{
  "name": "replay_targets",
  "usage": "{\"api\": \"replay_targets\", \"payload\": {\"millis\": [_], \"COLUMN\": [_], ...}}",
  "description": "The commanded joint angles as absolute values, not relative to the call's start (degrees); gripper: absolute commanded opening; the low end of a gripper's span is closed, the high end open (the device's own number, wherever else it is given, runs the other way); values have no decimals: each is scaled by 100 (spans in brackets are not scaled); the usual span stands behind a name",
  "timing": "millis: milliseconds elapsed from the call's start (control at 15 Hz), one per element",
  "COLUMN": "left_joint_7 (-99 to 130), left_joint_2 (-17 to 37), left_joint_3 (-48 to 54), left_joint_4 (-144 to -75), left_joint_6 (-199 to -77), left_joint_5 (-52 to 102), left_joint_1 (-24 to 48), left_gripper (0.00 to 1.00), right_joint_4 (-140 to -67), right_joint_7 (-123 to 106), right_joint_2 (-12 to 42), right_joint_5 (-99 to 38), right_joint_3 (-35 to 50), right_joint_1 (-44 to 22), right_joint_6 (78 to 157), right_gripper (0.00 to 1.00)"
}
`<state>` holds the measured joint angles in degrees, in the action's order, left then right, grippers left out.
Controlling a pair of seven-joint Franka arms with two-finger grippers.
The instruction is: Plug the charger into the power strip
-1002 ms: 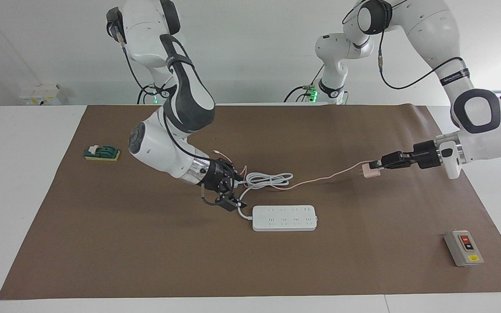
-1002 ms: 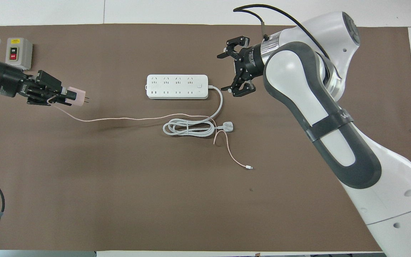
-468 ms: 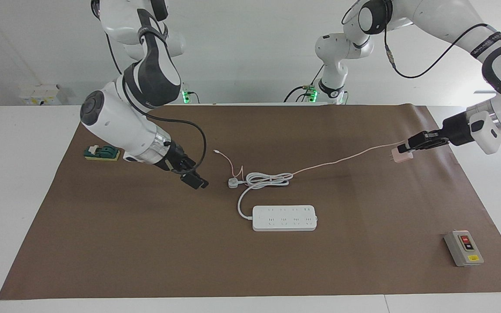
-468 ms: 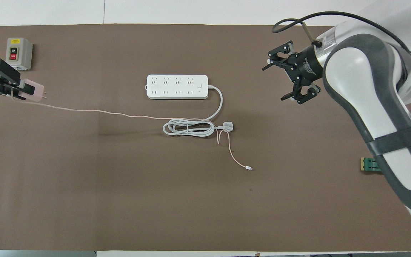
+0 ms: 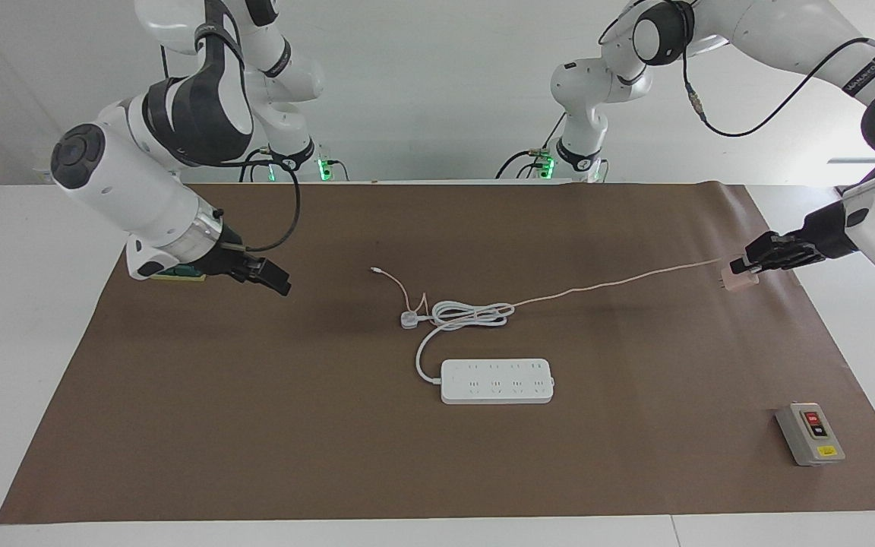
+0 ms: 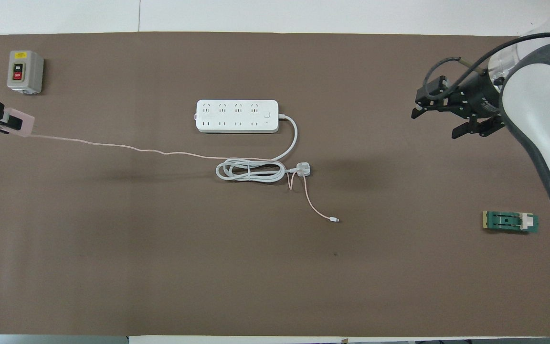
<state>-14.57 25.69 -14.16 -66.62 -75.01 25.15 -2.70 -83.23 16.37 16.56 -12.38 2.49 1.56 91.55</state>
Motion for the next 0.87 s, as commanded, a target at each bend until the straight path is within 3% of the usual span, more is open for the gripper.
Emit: {"api": "replay_targets", "payload": {"millis": [0, 200, 535, 802], "left_joint_7": [-1033, -159, -140, 715], "left_joint_2": [2610, 2619, 2523, 2417], "left_joint_3": [-1739, -1784, -1863, -2074], "left_joint_4": [-6425, -6390, -6407, -6381], "left_joint_6": [-7506, -7541, -7585, -7681], "left_joint_5": [2242, 2215, 2101, 2109], "left_joint_1": [-89, -44, -17, 61], "left_gripper": [0, 0, 0, 0], "right_joint_4": [-8543, -8595, -9473, -9782], "right_joint_7": [355, -332, -413, -710], "right_joint_2": [1231, 819, -174, -316], "right_joint_5": [-740, -318, -132, -71], "right_joint_3": [325, 325, 290, 44], "right_joint_1": [412, 422, 343, 272], "right_joint_6": [8992, 8842, 8850, 9087], "right_gripper": [100, 100, 100, 100]}}
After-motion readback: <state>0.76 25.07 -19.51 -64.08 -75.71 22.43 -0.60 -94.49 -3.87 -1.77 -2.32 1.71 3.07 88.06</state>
